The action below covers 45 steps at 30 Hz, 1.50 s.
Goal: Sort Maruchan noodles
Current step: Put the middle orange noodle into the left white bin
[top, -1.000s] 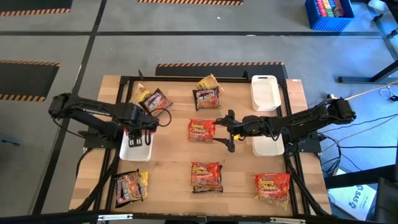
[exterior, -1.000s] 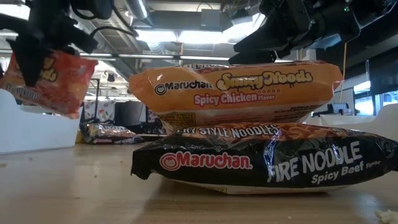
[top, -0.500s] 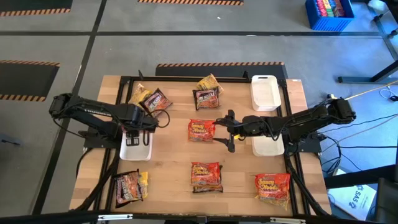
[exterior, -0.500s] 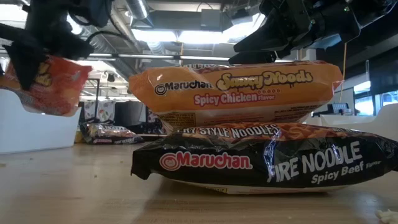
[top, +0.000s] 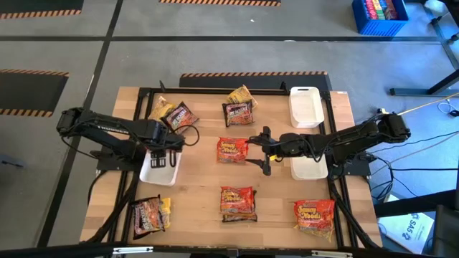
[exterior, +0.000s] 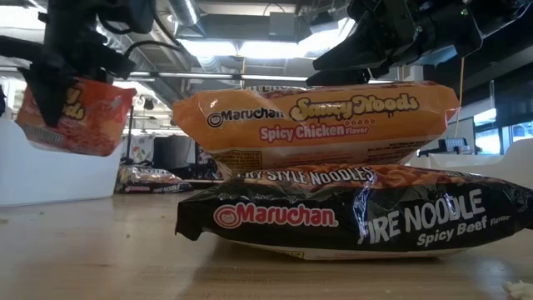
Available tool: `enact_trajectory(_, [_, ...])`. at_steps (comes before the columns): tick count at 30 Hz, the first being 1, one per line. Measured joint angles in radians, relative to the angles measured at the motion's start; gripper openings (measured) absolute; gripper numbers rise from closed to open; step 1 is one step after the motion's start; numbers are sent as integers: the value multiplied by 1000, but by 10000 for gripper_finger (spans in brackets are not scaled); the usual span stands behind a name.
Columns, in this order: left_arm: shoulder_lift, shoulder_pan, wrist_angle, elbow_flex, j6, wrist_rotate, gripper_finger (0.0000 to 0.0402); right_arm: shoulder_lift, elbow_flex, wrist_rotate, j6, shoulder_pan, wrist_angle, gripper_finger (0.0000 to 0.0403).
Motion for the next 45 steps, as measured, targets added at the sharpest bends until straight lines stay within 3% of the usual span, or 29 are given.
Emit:
enact_trajectory(6, [0, 0, 59, -14, 54, -32, 160, 0, 0, -3, 0, 0, 0, 324])
enact_trajectory(15, [0, 0, 213, -137, 104, -51, 160, 0, 0, -7, 0, 0, -1, 324])
enact_trajectory(30, [0, 12, 290, -146, 64, -38, 162, 51, -1, -34, 3, 0, 39, 324])
enact_trajectory(45, [69, 130, 335, -161, 45, 15, 167, 51, -1, -81, 4, 0, 53, 324])
